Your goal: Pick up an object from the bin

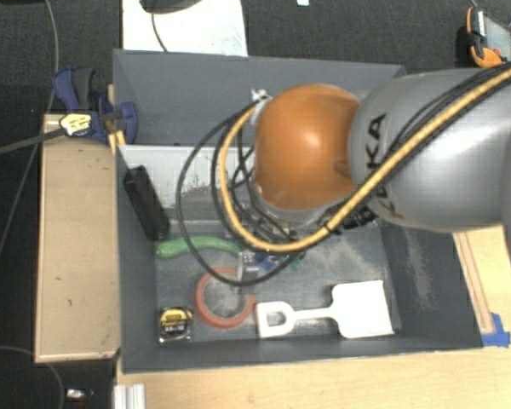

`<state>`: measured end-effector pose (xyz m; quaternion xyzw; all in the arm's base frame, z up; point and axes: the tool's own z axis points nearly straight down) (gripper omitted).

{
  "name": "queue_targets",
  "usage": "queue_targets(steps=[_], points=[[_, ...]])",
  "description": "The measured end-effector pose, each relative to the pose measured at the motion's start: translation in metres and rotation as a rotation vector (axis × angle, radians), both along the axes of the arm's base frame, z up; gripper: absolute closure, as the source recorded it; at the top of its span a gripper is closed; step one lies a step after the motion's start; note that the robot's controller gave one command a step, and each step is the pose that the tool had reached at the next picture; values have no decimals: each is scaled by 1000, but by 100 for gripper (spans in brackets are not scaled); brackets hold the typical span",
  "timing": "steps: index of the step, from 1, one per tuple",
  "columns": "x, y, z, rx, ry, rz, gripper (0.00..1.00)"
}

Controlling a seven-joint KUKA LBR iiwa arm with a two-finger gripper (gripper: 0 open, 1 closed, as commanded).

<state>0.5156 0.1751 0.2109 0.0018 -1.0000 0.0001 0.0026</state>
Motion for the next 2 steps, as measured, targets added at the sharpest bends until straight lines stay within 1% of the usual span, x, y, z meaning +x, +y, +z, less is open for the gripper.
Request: queue_targets(steps=[1, 2], points=[[2, -1, 4, 2, -8, -6, 0], [62, -59, -128, 3, -13, 36, 0]])
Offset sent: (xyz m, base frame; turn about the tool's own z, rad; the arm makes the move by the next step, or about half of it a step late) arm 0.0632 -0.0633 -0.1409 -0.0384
